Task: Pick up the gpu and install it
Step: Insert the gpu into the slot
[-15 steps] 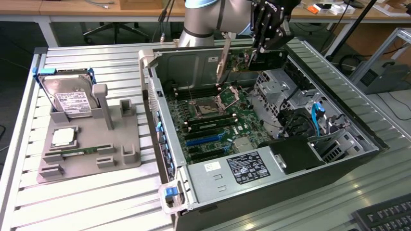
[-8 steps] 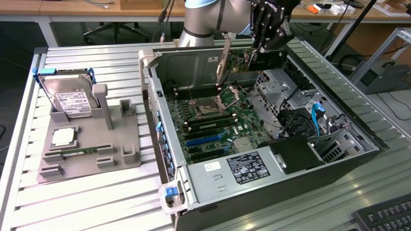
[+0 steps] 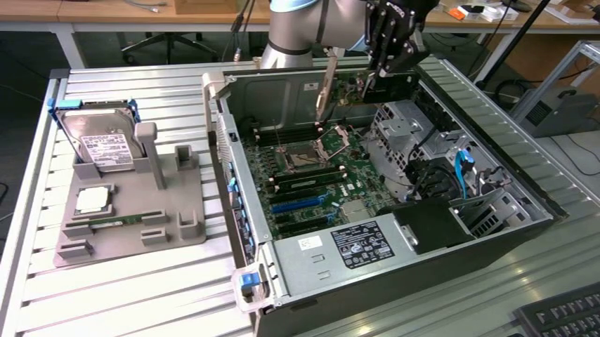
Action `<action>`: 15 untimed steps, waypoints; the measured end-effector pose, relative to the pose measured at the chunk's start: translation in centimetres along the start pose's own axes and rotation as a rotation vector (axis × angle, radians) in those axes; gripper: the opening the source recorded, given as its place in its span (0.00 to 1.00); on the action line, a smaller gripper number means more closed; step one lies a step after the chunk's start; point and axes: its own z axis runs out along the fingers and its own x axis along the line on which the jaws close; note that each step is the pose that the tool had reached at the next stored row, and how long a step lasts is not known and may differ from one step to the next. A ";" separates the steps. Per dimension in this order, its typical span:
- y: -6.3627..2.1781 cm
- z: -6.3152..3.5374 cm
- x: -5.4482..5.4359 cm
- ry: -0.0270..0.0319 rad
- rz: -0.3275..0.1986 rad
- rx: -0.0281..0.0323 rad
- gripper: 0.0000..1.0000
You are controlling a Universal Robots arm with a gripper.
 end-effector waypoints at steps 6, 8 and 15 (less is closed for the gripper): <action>0.28 0.11 0.9 0.0000 0.000 0.0000 0.27; 0.41 0.18 1.6 -0.0001 0.000 0.0000 0.27; 0.68 0.32 2.3 0.0000 0.000 0.0000 0.27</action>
